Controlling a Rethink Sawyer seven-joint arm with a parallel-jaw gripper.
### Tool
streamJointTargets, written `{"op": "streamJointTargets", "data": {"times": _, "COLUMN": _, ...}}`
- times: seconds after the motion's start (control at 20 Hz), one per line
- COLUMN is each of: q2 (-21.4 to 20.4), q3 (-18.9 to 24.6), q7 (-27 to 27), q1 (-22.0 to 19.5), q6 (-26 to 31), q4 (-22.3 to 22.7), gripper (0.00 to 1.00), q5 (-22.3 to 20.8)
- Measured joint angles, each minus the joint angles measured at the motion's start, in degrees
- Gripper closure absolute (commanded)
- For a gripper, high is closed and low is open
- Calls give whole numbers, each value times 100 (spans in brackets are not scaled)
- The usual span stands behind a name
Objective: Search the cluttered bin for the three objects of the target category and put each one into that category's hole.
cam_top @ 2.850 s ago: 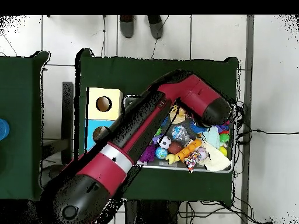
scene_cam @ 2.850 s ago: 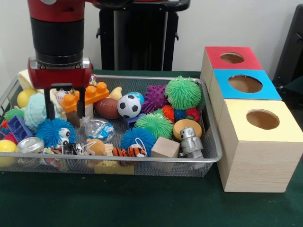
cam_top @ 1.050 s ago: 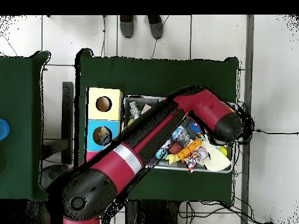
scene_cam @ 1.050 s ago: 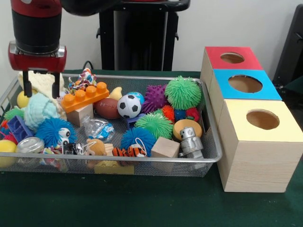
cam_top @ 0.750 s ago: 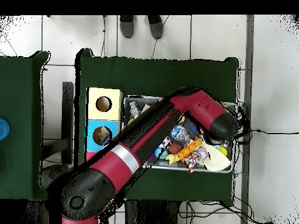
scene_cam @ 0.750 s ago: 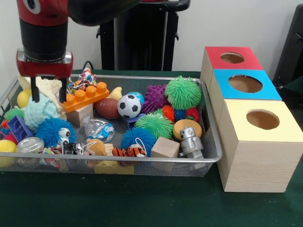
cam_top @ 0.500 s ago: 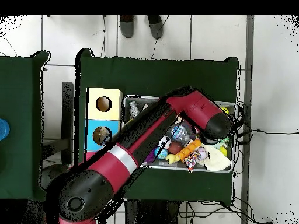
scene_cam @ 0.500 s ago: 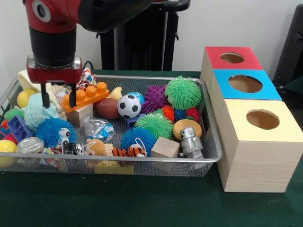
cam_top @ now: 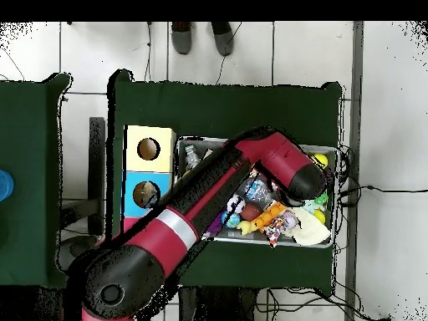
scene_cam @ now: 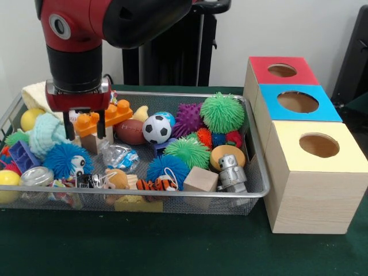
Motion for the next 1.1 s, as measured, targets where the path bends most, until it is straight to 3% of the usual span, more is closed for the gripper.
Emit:
{"op": "streamJointTargets", "data": {"times": 0.6, "q2": -151, "q3": 108, "q7": 0, "q1": 9, "q6": 0, "q4": 54, "gripper": 0, "q5": 22}}
{"op": "streamJointTargets", "data": {"times": 1.1, "q2": -441, "q3": 308, "q7": 0, "q1": 208, "q6": 0, "q4": 395, "gripper": 0, "q5": 60}}
